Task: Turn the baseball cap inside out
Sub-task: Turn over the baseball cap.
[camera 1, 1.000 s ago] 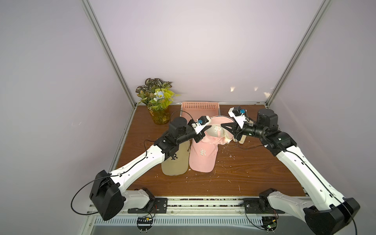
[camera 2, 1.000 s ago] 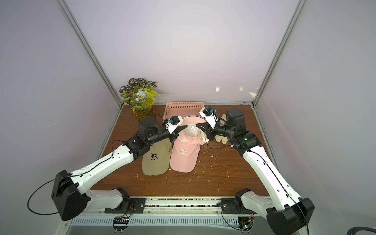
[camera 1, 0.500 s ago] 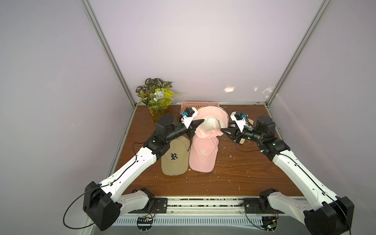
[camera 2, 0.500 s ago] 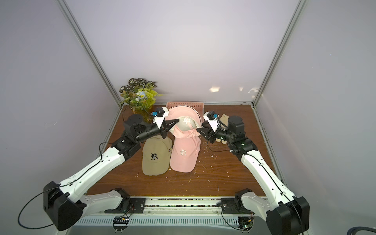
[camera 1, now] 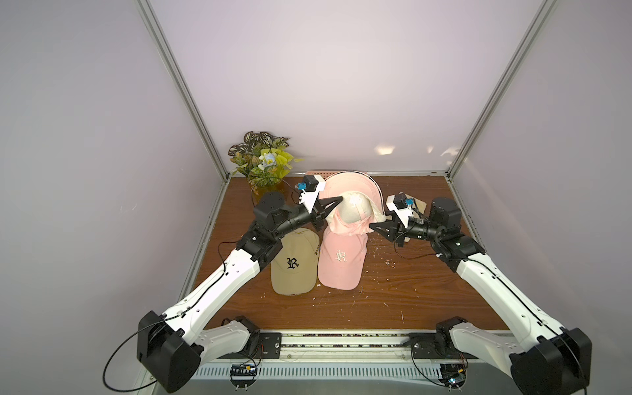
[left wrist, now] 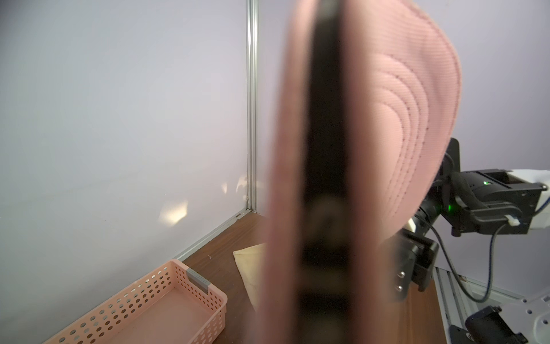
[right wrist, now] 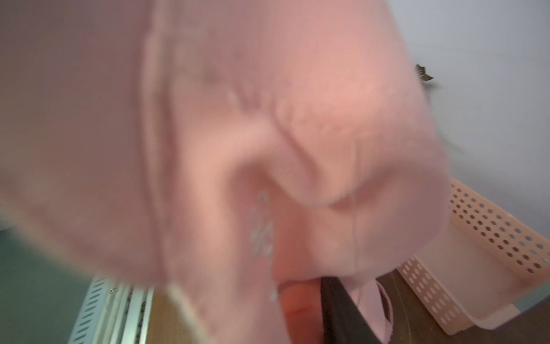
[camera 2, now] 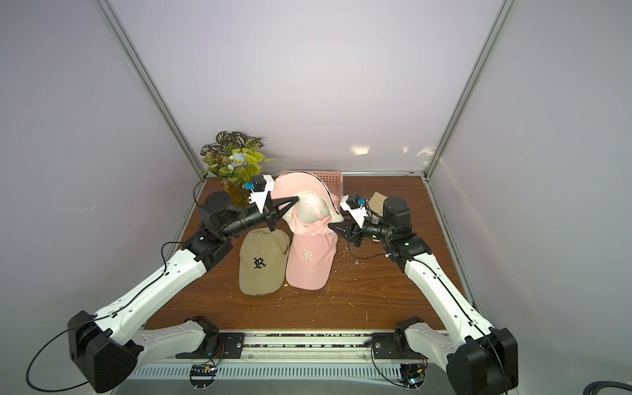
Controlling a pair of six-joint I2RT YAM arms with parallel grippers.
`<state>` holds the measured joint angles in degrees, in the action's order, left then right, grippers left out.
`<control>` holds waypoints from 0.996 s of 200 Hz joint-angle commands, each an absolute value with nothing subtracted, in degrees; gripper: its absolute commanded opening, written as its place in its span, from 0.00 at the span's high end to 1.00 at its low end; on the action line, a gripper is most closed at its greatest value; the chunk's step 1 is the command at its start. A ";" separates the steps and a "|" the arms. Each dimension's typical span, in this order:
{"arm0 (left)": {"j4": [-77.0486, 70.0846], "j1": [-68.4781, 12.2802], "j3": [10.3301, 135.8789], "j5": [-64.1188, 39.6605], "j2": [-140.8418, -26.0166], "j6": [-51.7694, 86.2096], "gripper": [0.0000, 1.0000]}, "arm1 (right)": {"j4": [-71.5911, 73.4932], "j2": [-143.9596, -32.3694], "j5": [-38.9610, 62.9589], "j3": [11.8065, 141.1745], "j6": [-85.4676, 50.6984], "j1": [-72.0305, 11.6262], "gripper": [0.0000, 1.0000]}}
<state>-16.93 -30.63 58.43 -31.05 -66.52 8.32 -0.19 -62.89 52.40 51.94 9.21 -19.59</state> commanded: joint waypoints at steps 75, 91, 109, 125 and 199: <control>-21.29 -29.53 60.45 -35.94 -68.29 13.10 1.00 | 4.80 -61.28 56.19 52.70 9.32 -22.85 0.60; -21.27 -29.53 60.73 -36.71 -68.80 14.00 1.00 | 6.67 -61.64 57.36 52.46 8.32 -23.14 0.66; -22.74 -29.47 61.15 -38.87 -69.35 16.06 1.00 | 6.27 -62.70 55.85 52.86 8.25 -24.14 0.75; -23.69 -29.45 61.84 -39.90 -69.77 18.13 0.99 | 6.96 -63.42 52.99 52.98 7.10 -24.40 0.91; -18.46 -29.41 62.16 -26.39 -69.69 23.71 0.99 | 28.22 -53.00 3.99 44.19 -15.01 -24.51 1.00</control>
